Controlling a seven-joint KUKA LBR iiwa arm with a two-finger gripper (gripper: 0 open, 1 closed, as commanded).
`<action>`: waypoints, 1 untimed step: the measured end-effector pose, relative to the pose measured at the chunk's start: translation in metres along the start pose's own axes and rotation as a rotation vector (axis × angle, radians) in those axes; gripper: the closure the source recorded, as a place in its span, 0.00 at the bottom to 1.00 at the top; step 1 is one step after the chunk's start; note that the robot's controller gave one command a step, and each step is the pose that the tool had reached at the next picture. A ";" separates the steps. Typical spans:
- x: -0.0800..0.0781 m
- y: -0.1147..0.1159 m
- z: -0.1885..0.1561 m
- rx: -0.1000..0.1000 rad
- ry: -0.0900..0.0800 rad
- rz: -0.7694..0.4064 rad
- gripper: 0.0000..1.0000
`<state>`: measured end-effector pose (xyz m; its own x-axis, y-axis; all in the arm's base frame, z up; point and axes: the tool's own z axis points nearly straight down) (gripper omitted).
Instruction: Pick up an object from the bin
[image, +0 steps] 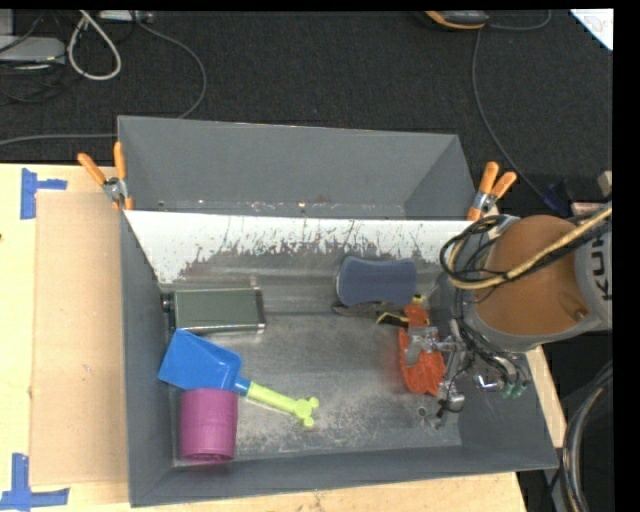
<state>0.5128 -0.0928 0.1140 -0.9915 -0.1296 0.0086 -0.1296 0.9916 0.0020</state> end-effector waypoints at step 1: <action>0.007 0.011 0.036 -0.005 -0.007 -0.027 0.00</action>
Offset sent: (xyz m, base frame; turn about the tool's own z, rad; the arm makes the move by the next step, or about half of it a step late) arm 0.0055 -0.0414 -0.0440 0.0364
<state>0.5046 -0.0825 0.0777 -0.9876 -0.1567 0.0011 -0.1567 0.9876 0.0067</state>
